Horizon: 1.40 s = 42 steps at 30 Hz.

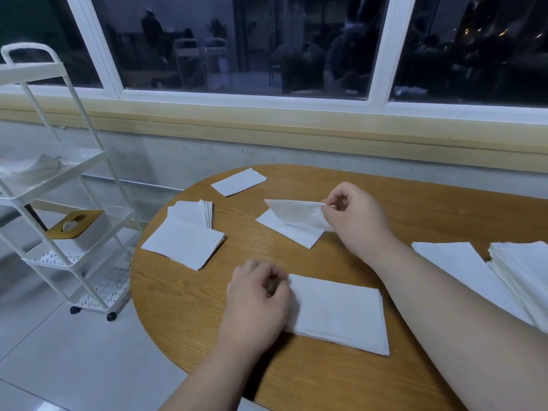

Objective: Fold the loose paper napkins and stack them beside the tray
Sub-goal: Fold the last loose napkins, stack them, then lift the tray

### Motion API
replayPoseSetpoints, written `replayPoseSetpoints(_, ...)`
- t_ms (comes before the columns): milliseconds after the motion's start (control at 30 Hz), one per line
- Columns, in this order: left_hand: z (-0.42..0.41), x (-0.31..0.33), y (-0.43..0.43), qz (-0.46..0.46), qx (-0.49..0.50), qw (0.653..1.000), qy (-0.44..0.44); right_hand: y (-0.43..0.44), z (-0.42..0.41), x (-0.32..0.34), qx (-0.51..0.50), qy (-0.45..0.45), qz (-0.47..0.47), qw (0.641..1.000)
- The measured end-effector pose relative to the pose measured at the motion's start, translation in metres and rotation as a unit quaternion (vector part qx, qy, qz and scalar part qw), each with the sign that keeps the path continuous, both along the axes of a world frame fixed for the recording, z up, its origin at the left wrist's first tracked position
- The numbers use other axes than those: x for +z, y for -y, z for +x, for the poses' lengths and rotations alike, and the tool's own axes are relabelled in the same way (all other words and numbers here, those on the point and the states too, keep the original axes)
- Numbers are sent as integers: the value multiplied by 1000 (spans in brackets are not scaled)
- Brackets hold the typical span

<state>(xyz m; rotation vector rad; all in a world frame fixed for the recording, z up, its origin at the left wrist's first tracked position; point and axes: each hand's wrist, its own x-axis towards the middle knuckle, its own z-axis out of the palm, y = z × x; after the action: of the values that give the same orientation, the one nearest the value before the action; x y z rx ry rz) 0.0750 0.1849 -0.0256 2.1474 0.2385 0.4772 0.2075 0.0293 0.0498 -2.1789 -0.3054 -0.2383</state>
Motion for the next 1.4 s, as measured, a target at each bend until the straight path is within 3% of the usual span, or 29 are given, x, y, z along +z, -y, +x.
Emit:
replayPoseSetpoints(233, -8, 7, 1, -53, -25, 998, 36, 40, -72, 17, -17, 5, 134, 991)
replayPoseSetpoints(433, -19, 11, 1, -170, -109, 979, 32, 60, -101, 0, -51, -46, 213, 975)
replayPoseSetpoints(700, -21, 12, -2, -75, -148, 985, 48, 54, -118, -9, -51, -95, 306, 946)
replayPoseSetpoints(800, -23, 12, -2, -108, -155, 981, 30, 50, -120, 0, -27, -90, 334, 938)
replayPoseSetpoints(1100, -24, 14, -4, -227, -215, 949, 34, 48, -121, -2, 4, -121, 335, 935)
replayPoseSetpoints(1233, -24, 17, -3, -265, -164, 950, 17, 49, -119, -10, -20, -115, 306, 945)
replayPoseSetpoints(1400, -23, 18, -2, -232, -119, 965, -10, 58, -118, -23, -72, -102, 217, 968)
